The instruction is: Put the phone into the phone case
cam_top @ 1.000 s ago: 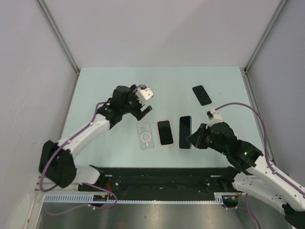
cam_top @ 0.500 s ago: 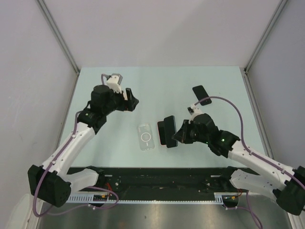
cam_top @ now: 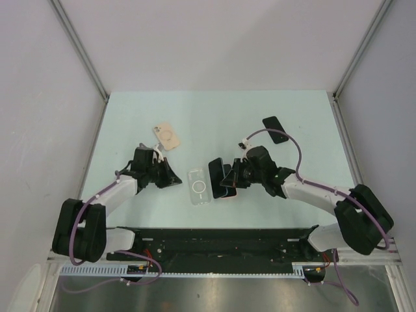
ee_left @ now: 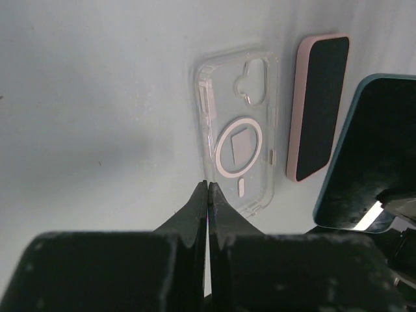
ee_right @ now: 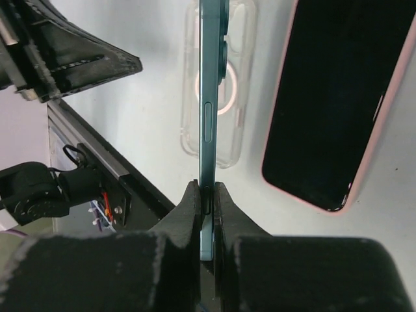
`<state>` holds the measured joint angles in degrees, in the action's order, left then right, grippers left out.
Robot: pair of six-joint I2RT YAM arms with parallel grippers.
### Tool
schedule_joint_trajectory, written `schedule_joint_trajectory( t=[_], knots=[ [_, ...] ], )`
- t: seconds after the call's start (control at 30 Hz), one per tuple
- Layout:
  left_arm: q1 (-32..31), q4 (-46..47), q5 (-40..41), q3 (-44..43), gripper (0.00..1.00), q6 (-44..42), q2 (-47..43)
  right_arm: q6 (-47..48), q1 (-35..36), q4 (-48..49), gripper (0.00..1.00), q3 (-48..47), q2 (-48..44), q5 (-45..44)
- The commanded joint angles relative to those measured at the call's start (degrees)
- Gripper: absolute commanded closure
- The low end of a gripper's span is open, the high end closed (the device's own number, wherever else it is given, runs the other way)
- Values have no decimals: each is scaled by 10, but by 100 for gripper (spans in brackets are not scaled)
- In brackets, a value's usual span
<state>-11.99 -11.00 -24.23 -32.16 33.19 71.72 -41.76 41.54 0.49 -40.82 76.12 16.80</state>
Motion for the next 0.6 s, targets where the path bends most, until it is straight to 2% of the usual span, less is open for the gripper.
schedule_joint_trajectory(
  t=[0.0, 0.23, 0.57],
  knots=[
    [0, 56, 8, -1, 100, 37, 24, -15, -15, 96, 100, -25, 47, 53],
    [-9, 84, 36, 16, 100, 57, 83, -47, -10, 138, 100, -51, 141, 100],
    [-47, 108, 23, 14, 100, 70, 142, -59, -10, 150, 100, -75, 210, 131]
  ],
)
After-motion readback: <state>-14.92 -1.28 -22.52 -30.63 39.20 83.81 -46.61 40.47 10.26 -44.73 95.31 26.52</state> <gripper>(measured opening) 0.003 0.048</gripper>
